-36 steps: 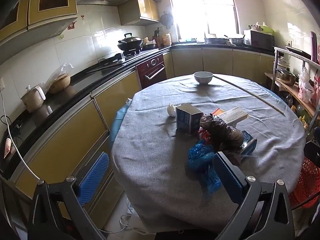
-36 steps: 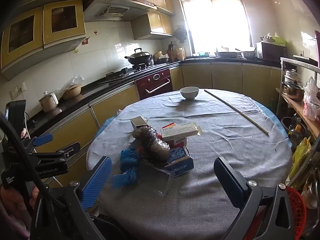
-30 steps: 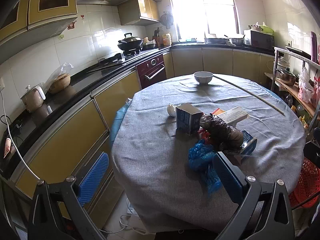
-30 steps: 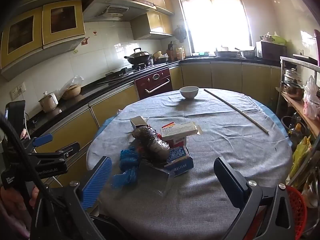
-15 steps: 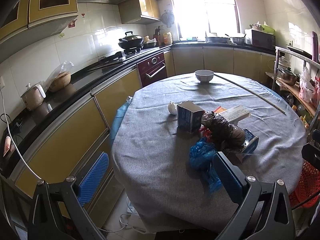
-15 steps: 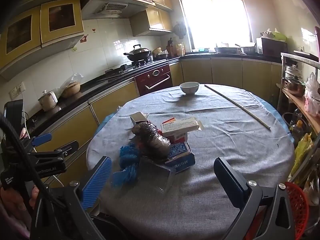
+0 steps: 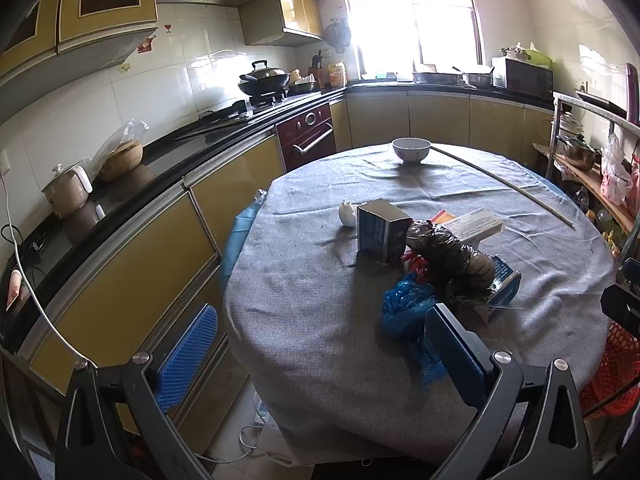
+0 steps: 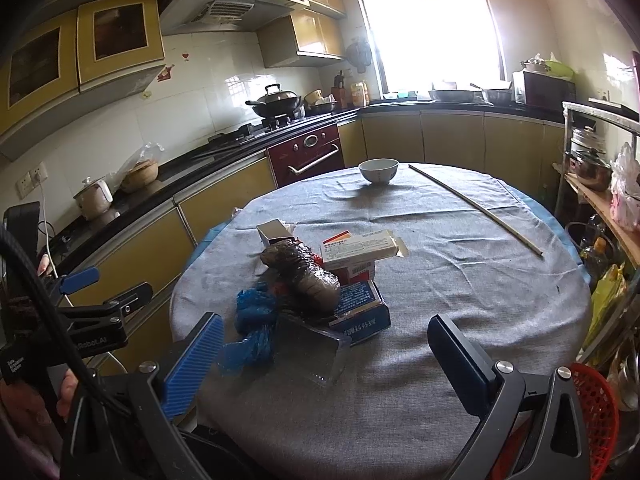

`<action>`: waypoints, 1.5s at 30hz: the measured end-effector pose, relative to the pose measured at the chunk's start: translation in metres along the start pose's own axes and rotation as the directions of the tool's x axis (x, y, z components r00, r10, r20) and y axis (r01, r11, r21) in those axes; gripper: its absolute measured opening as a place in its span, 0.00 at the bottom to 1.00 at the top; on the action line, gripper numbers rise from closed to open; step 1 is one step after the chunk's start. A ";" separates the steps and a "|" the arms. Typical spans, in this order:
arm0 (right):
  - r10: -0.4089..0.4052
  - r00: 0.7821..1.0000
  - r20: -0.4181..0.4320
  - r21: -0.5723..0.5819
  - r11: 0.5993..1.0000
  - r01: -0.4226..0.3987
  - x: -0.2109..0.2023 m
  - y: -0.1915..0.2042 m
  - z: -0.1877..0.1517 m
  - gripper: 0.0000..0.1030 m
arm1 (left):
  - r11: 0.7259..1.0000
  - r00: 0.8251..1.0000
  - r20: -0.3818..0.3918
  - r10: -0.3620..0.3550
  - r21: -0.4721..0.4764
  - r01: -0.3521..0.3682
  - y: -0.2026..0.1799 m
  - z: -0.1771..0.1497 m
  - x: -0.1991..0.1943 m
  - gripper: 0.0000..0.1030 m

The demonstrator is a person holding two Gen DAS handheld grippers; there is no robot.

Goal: Collect trash

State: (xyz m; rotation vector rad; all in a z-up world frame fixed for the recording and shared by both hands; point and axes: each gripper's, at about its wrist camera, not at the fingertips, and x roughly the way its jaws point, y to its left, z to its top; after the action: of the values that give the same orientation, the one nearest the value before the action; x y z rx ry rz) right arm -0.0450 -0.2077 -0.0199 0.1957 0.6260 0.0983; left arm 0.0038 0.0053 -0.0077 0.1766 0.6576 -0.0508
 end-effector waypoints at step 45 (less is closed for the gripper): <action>0.200 0.934 -0.296 0.023 0.979 -0.203 0.181 -0.008 0.034 0.41 | 0.916 0.873 -0.286 -0.396 -0.188 0.354 0.001 0.001 0.118 1.00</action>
State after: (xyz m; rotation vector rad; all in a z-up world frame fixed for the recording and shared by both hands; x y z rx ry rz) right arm 0.1213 -0.1936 -0.0986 0.2393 0.9050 0.3337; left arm 0.0980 0.0074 -0.0792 -0.0758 1.0113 -0.3617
